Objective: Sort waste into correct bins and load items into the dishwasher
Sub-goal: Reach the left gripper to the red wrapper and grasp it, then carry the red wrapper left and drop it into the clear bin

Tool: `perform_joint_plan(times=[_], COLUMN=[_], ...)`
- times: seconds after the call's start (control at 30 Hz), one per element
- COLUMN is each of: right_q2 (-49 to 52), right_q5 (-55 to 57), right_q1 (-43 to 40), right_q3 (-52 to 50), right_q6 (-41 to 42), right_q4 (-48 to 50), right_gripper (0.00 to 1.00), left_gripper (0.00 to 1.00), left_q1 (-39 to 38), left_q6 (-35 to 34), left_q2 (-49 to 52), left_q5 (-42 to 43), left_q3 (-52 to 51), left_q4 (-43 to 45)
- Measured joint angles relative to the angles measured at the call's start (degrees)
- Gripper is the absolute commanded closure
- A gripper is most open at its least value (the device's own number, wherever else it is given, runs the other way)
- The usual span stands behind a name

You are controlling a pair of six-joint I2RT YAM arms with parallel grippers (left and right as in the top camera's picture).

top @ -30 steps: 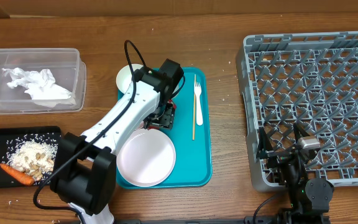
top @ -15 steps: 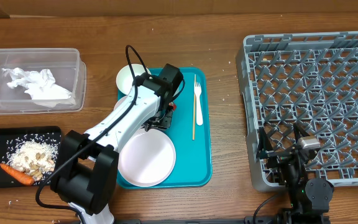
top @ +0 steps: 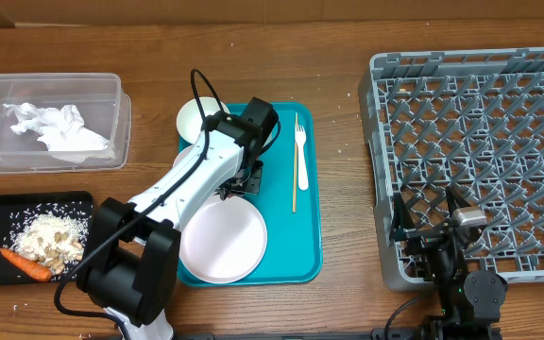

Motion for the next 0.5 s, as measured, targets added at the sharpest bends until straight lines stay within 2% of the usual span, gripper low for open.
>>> perform_joint_plan(times=[0.27, 0.4, 0.5], right_q2=[0.0, 0.0, 0.0], right_q5=[0.0, 0.0, 0.0], right_q1=[0.0, 0.0, 0.0], right_q3=[0.0, 0.0, 0.0], right_q6=[0.0, 0.0, 0.0], right_q4=[0.0, 0.0, 0.0], right_gripper=[0.0, 0.0, 0.0], left_gripper=[0.96, 0.96, 0.96], left_q1=[0.0, 0.0, 1.1], left_q6=[-0.2, -0.2, -0.2], left_q2=[0.0, -0.7, -5.2], left_q5=[4.4, 7.9, 9.3], left_q3=[4.0, 10.6, 15.5], left_q4=[-6.4, -11.0, -12.3])
